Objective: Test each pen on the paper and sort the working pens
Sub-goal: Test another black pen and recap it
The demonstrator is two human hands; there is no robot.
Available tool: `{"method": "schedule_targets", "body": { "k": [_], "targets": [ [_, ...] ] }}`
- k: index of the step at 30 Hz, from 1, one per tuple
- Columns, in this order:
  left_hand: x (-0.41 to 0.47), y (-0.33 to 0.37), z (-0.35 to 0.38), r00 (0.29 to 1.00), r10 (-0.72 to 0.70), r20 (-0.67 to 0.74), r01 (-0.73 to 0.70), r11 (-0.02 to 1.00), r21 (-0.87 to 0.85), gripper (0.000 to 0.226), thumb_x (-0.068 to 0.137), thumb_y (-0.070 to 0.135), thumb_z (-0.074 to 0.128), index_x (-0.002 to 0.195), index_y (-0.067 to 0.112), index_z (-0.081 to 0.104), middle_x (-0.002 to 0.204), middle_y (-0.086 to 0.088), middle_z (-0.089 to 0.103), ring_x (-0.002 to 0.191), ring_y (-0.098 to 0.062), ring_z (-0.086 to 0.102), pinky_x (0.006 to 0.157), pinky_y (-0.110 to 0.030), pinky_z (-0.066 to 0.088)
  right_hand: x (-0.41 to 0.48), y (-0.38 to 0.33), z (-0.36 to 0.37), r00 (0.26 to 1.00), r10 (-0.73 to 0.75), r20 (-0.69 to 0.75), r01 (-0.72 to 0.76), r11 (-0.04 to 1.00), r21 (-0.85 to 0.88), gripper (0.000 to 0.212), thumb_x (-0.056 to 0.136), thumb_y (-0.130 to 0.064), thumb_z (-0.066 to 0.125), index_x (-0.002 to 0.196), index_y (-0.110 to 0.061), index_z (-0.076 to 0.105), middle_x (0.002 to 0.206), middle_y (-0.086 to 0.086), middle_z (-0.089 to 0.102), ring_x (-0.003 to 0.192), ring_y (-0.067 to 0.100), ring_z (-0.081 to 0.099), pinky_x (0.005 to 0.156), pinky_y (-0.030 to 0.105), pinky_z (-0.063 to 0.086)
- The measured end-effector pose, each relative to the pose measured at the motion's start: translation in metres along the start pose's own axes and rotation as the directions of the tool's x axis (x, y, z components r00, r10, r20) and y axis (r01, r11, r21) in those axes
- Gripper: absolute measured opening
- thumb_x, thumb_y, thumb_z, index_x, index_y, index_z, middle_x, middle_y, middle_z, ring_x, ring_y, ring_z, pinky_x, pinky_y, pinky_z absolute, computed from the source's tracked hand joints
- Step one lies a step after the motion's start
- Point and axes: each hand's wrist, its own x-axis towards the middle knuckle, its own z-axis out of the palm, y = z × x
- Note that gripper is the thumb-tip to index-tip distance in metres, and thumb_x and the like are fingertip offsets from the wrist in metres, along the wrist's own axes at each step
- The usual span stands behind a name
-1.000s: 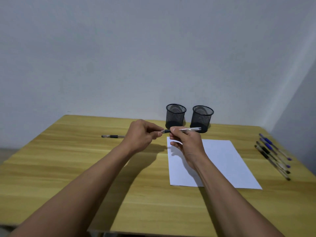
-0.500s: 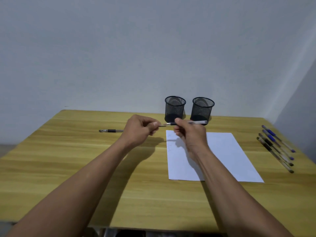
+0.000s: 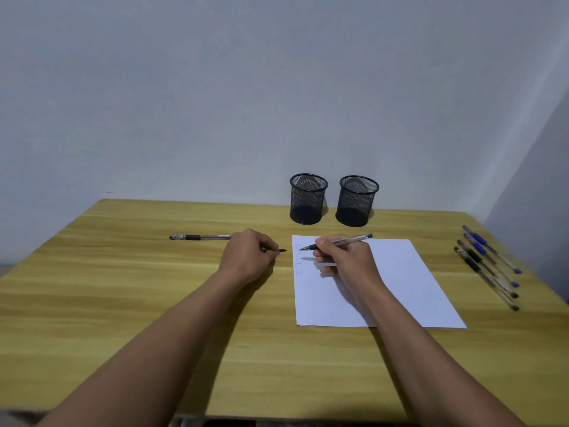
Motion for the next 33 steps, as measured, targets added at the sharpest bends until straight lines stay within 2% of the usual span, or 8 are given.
{"method": "schedule_targets", "body": {
  "k": [4, 6, 9, 12, 15, 24, 28, 33],
  "targets": [
    [-0.005, 0.008, 0.000, 1.000, -0.020, -0.006, 0.020, 0.997, 0.068, 0.022, 0.082, 0.030, 0.073, 0.103, 0.028, 0.077, 0.101, 0.006, 0.076, 0.096, -0.016, 0.067, 0.085, -0.033, 0.055, -0.007, -0.002, -0.002, 0.998, -0.070, 0.004, 0.070, 0.981, -0.180, 0.015, 0.093, -0.007, 0.070, 0.097, 0.007, 0.072, 0.073, 0.006, 0.066, 0.066, 0.013, 0.059, 0.054, 0.027, 0.050],
    [-0.016, 0.013, -0.002, 0.999, 0.011, -0.048, -0.005, 0.994, 0.110, 0.030, 0.084, 0.030, 0.068, 0.114, 0.028, 0.073, 0.112, 0.003, 0.074, 0.103, -0.019, 0.066, 0.086, -0.033, 0.054, -0.011, -0.001, -0.002, 0.994, -0.102, 0.026, 0.105, 0.963, -0.247, 0.020, 0.094, -0.011, 0.070, 0.094, 0.009, 0.070, 0.069, 0.009, 0.063, 0.065, 0.017, 0.056, 0.055, 0.031, 0.048],
    [-0.047, 0.019, -0.004, 0.990, 0.126, -0.070, -0.118, 0.987, 0.113, 0.034, 0.087, 0.031, 0.059, 0.119, 0.026, 0.071, 0.117, 0.006, 0.072, 0.111, -0.018, 0.063, 0.089, -0.031, 0.052, -0.018, 0.002, -0.001, 0.991, -0.128, 0.037, 0.133, 0.926, -0.353, 0.015, 0.090, -0.017, 0.070, 0.084, -0.004, 0.070, 0.066, 0.008, 0.065, 0.065, 0.020, 0.059, 0.058, 0.037, 0.049],
    [-0.076, 0.018, -0.004, 0.981, 0.191, 0.038, -0.195, 0.966, 0.168, 0.042, 0.084, 0.049, 0.061, 0.118, 0.027, 0.071, 0.127, 0.007, 0.067, 0.124, -0.017, 0.056, 0.096, -0.031, 0.047, -0.022, 0.012, -0.002, 0.991, -0.130, 0.018, 0.126, 0.905, -0.406, 0.014, 0.079, -0.033, 0.072, 0.073, -0.022, 0.067, 0.068, 0.003, 0.071, 0.072, 0.024, 0.068, 0.066, 0.044, 0.055],
    [-0.087, 0.015, -0.001, 0.976, 0.157, 0.153, -0.194, 0.945, 0.264, 0.047, 0.085, 0.059, 0.058, 0.110, 0.021, 0.071, 0.123, -0.002, 0.066, 0.136, -0.021, 0.044, 0.101, -0.033, 0.037, -0.027, 0.016, -0.002, 0.988, -0.153, 0.019, 0.145, 0.879, -0.454, 0.023, 0.081, -0.040, 0.073, 0.073, -0.020, 0.064, 0.068, 0.001, 0.072, 0.075, 0.026, 0.072, 0.077, 0.056, 0.060],
    [-0.088, 0.013, 0.003, 0.977, 0.112, 0.180, -0.154, 0.959, 0.237, 0.058, 0.086, 0.062, 0.057, 0.136, 0.032, 0.058, 0.152, 0.003, 0.045, 0.147, -0.020, 0.029, 0.117, -0.042, 0.022, -0.029, 0.021, 0.001, 0.987, -0.156, 0.045, 0.155, 0.814, -0.560, 0.018, 0.088, -0.028, 0.075, 0.082, -0.013, 0.067, 0.073, 0.000, 0.074, 0.076, 0.017, 0.073, 0.077, 0.053, 0.061],
    [-0.086, 0.011, 0.005, 0.979, 0.098, 0.180, -0.139, 0.963, 0.231, 0.060, 0.085, 0.062, 0.057, 0.137, 0.032, 0.056, 0.154, 0.004, 0.043, 0.148, -0.019, 0.027, 0.119, -0.043, 0.020, -0.029, 0.020, 0.002, 0.982, -0.190, 0.011, 0.160, 0.797, -0.583, 0.022, 0.090, -0.034, 0.073, 0.083, -0.014, 0.067, 0.073, -0.002, 0.074, 0.076, 0.014, 0.072, 0.077, 0.049, 0.061],
    [-0.087, 0.010, 0.004, 0.980, 0.090, 0.179, -0.129, 0.966, 0.223, 0.061, 0.085, 0.062, 0.058, 0.138, 0.032, 0.055, 0.154, 0.005, 0.042, 0.148, -0.018, 0.027, 0.119, -0.043, 0.020, -0.030, 0.020, 0.003, 0.986, -0.161, 0.031, 0.146, 0.779, -0.610, 0.017, 0.088, -0.027, 0.075, 0.082, -0.013, 0.069, 0.072, -0.002, 0.073, 0.075, 0.015, 0.072, 0.074, 0.048, 0.062]
  ]
}}
